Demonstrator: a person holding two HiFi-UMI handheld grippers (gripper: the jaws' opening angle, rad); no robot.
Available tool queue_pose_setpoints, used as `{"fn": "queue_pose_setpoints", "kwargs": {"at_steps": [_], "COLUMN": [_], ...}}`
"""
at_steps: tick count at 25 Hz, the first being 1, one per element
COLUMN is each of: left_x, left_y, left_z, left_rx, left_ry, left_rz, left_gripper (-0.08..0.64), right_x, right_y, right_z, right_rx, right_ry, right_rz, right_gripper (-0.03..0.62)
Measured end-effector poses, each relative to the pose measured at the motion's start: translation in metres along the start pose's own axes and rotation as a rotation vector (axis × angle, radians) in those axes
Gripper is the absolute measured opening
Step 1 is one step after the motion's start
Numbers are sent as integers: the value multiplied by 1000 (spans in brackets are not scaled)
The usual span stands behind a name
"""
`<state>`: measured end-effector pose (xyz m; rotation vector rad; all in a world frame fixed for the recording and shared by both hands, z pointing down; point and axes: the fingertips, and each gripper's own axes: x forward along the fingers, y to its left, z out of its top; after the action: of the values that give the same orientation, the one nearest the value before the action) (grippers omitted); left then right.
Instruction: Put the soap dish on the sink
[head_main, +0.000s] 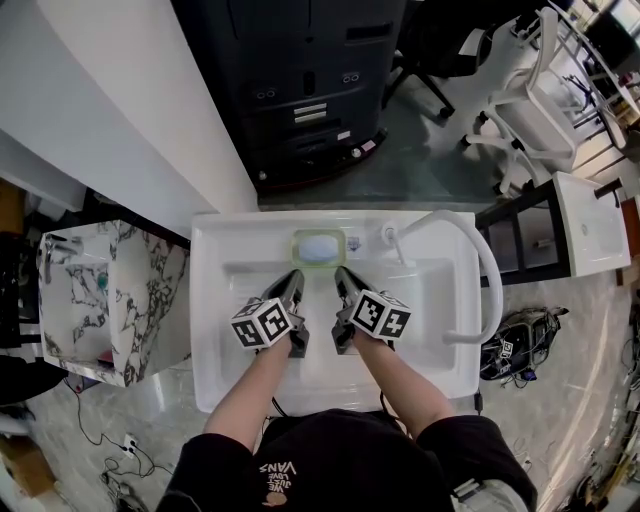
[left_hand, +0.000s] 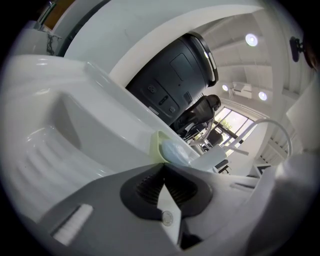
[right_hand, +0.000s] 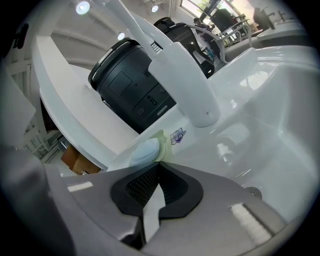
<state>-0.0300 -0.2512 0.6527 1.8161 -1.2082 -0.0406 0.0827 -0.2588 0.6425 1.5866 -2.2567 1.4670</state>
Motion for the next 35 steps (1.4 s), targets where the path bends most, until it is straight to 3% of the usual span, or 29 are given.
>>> {"fn": "queue_pose_setpoints", "kwargs": {"at_steps": [17,25,35], "left_x": [4,-8,-42], "left_y": [1,-9,-28], "left_z": [6,8,5], "left_rx": [-14,6,125], "left_ry": [-9,-3,31], "left_rz": [0,-38,-125], "left_gripper": [52,52,52], "right_x": [1,-12,-51], "right_y": [-3,3,25], "right_z": [6,4,-6], "right_rx": [35,24,-42], "right_ry": [-14,-35,-122], "right_rz": [-1,-3,-45], "right_gripper": [3,3,3]}}
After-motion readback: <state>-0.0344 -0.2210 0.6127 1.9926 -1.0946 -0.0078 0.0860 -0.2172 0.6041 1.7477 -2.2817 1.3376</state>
